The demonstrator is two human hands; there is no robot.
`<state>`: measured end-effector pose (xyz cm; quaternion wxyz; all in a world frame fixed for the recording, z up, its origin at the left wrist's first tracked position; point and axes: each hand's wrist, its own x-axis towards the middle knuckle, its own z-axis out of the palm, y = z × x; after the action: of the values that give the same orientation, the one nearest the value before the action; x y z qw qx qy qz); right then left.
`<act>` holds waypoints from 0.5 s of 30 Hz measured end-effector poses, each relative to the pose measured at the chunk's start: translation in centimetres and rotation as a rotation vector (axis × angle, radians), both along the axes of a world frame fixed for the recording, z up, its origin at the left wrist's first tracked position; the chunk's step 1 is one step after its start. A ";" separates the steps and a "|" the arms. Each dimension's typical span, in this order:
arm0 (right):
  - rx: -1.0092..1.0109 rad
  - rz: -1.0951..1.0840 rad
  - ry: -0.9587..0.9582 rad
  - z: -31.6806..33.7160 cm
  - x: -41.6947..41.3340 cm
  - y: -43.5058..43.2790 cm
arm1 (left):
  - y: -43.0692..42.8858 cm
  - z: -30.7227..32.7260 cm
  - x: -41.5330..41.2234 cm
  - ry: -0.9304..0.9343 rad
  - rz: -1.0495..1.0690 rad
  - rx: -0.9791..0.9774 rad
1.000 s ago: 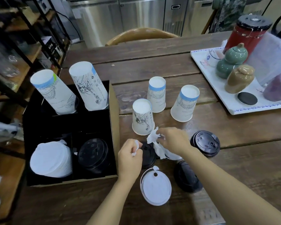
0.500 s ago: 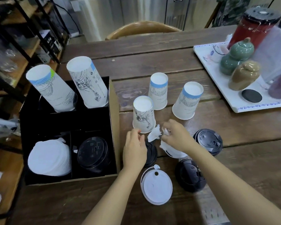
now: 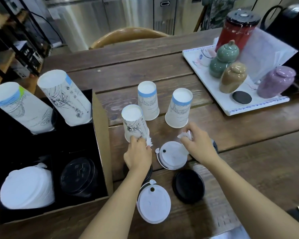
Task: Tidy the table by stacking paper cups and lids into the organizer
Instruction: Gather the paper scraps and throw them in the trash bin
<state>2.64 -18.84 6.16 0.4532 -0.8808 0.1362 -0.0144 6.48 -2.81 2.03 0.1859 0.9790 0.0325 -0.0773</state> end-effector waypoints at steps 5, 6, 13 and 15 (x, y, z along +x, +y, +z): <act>0.297 -0.134 -0.030 0.9 0.0 -0.6 | 0.6 1.2 -1.2 -0.113 0.186 -0.411; 0.328 -0.115 -0.013 0.8 0.0 -0.6 | 0.9 1.6 -1.5 -0.126 0.253 -0.515; 0.613 -0.067 -0.010 1.9 -0.5 3.5 | 4.4 5.3 -5.8 -0.191 0.453 -0.907; 0.686 0.002 0.001 2.5 -1.1 5.3 | 6.0 6.0 -7.4 -0.249 0.439 -0.956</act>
<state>1.51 -13.53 8.65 0.7229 -0.6773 0.1325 0.0330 -0.88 3.16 7.99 0.6250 0.7571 0.1753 0.0736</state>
